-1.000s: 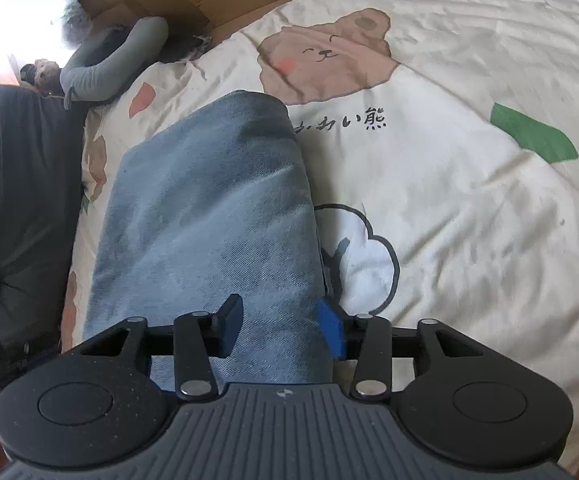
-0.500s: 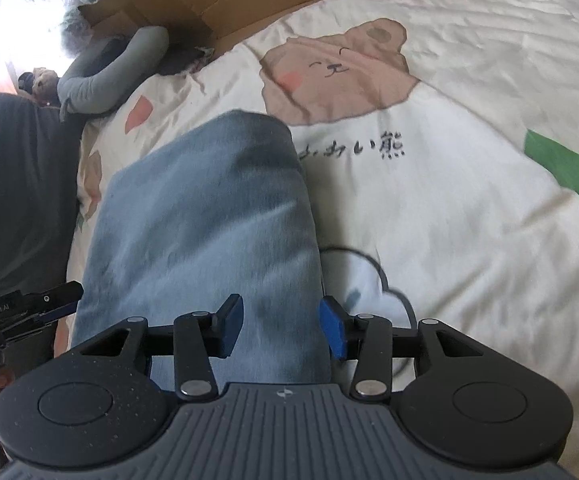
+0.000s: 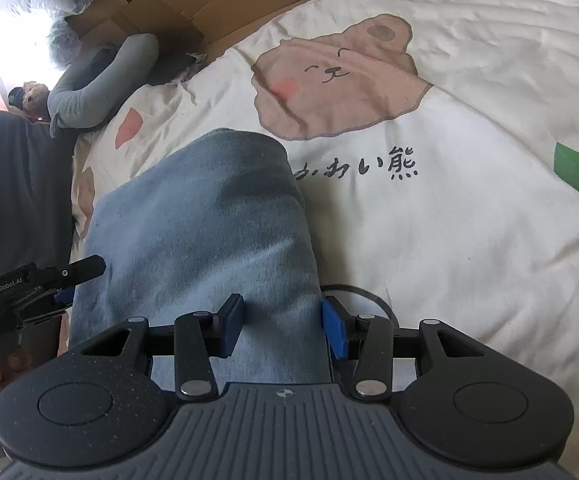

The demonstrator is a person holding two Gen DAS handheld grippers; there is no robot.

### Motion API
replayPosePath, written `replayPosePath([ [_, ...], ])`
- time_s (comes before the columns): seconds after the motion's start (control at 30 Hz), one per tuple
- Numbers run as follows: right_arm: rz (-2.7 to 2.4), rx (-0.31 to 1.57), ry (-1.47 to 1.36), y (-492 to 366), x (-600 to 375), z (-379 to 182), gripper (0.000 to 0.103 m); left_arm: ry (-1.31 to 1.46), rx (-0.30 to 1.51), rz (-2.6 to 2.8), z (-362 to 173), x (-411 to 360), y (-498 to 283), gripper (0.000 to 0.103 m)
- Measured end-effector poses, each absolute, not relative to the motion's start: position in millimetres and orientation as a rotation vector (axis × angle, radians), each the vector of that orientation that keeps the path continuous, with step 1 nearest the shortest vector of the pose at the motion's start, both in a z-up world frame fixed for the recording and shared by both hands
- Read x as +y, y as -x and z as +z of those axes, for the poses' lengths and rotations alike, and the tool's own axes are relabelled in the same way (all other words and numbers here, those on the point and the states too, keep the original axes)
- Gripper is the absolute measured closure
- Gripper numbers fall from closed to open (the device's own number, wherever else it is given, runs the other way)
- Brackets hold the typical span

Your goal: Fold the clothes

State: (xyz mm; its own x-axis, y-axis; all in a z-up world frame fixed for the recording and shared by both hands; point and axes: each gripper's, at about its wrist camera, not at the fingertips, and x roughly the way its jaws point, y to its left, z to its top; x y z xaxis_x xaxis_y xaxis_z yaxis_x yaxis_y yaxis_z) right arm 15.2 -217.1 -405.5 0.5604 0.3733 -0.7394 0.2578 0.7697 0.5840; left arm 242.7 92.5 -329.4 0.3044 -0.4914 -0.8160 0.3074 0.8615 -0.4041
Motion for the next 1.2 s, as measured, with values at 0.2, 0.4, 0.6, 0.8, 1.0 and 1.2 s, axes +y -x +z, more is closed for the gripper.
replayPosePath([
  [0.2,0.072,0.985,-0.723,-22.4,-218.6,-405.2,0.056,0.239,1.139,-0.541,-330.5,99.6,-244.8,0.093],
  [0.4,0.058,0.940,-0.693,-27.9,-221.1,-392.8,0.074,0.234,1.078,-0.545,-311.5,106.8,-232.6,0.095],
  [0.6,0.100,0.908,-0.634,-46.6,-211.5,-374.7,0.079,0.273,1.068,-0.502,-310.8,125.7,-226.0,0.095],
  [0.8,0.137,0.903,-0.550,-73.0,-200.8,-365.2,0.079,0.280,1.071,-0.462,-322.2,140.0,-224.5,0.095],
  [1.0,0.158,0.920,-0.462,-97.4,-190.1,-369.4,0.079,0.296,1.092,-0.443,-340.6,145.9,-228.7,0.095],
  [1.2,0.170,1.005,-0.364,-115.9,-179.8,-392.5,0.077,0.318,1.089,-0.450,-349.5,150.1,-228.8,0.094],
])
